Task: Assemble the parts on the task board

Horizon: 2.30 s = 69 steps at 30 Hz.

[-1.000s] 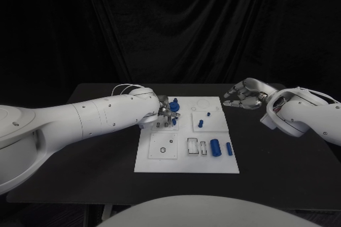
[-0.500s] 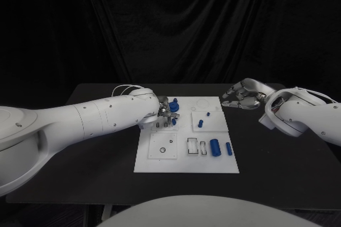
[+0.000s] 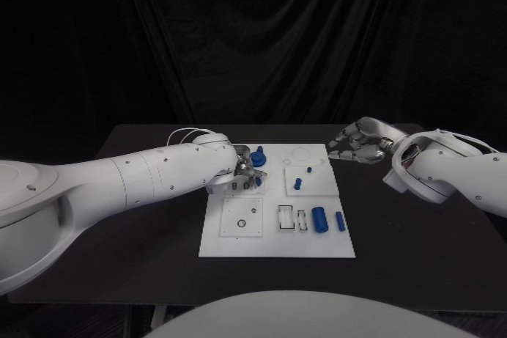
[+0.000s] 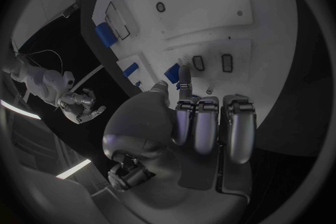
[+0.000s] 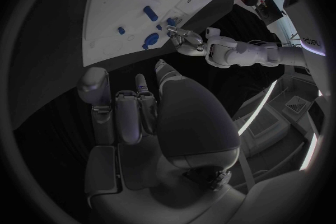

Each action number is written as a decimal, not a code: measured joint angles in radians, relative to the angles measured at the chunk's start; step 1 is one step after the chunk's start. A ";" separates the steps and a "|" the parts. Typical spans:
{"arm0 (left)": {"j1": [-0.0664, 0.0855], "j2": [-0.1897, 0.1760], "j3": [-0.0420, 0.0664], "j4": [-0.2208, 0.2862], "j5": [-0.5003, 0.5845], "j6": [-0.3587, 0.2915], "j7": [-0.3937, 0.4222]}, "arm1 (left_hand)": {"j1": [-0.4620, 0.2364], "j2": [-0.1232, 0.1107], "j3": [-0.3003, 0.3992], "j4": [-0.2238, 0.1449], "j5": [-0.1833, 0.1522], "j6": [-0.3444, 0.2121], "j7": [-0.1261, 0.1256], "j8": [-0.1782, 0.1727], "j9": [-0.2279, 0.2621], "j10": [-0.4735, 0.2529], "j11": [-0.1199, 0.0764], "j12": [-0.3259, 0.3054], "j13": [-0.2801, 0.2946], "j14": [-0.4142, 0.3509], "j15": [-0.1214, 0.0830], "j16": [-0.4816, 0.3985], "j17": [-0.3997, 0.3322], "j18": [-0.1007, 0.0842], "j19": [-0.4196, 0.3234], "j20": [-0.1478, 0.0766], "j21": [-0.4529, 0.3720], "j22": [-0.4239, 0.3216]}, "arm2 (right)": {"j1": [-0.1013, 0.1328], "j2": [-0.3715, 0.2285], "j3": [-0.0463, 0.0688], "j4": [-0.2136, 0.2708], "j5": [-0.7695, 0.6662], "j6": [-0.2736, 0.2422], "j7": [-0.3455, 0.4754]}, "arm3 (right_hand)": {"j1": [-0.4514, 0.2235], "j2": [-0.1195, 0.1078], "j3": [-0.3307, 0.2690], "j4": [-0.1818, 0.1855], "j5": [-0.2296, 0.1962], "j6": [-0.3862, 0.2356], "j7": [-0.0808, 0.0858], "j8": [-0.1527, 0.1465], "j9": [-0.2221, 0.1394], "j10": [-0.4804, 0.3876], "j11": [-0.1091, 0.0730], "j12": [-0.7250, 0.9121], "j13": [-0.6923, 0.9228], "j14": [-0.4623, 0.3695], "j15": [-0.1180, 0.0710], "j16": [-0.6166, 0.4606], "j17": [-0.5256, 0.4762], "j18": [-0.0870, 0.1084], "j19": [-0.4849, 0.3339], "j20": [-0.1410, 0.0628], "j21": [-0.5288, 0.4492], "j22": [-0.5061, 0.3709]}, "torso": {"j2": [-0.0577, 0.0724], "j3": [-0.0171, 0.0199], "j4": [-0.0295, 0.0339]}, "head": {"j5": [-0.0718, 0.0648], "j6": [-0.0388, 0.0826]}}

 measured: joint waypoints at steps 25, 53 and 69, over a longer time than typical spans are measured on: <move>-0.004 0.008 0.000 -0.005 0.000 0.024 0.009 | 0.029 -0.009 0.027 -0.018 0.037 0.000 0.000 -0.024 0.010 0.000 0.000 0.000 0.000 0.000 0.000 0.000 0.000 0.000 0.000 0.000 0.000 0.000 | -0.001 0.003 0.000 -0.002 0.000 0.017 -0.009 | -0.004 0.004 0.000 0.000 0.000 0.000 0.000 0.000 -0.001 -0.011 0.004 -0.011 0.000 0.000 0.000 -0.013 0.000 0.000 -0.007 0.000 -0.023 0.000 | 0.000 0.0000 -0.0003 | -0.009 0.000; -0.004 -0.004 0.000 -0.003 0.000 0.024 0.033 | 0.055 -0.104 0.215 -0.043 0.295 0.005 -0.001 -0.101 0.065 0.000 0.000 0.000 0.000 0.000 0.000 0.000 0.000 0.000 0.000 0.000 0.000 0.000 | -0.006 0.009 0.000 -0.013 0.000 0.040 -0.019 | 0.000 0.008 0.003 -0.003 0.004 0.000 0.000 0.000 -0.004 -0.021 0.000 -0.019 0.000 0.003 0.003 -0.028 0.000 0.000 -0.018 -0.004 -0.054 0.000 | -0.001 -0.0007 0.0010 | 0.005 0.000; -0.005 -0.014 0.000 0.004 0.000 0.025 0.042 | 0.017 -0.178 0.408 -0.096 0.355 0.017 0.002 -0.124 0.125 0.000 0.000 0.000 0.000 0.000 0.000 0.000 0.000 0.000 0.000 0.000 0.000 0.000 | -0.007 0.011 0.000 -0.014 0.000 0.054 -0.026 | 0.000 0.008 0.003 -0.003 0.004 0.000 0.000 0.004 -0.004 -0.029 0.000 -0.023 0.000 0.003 0.003 -0.034 -0.005 0.000 -0.021 0.000 -0.066 0.000 | 0.000 -0.0005 0.0007 | 0.006 0.000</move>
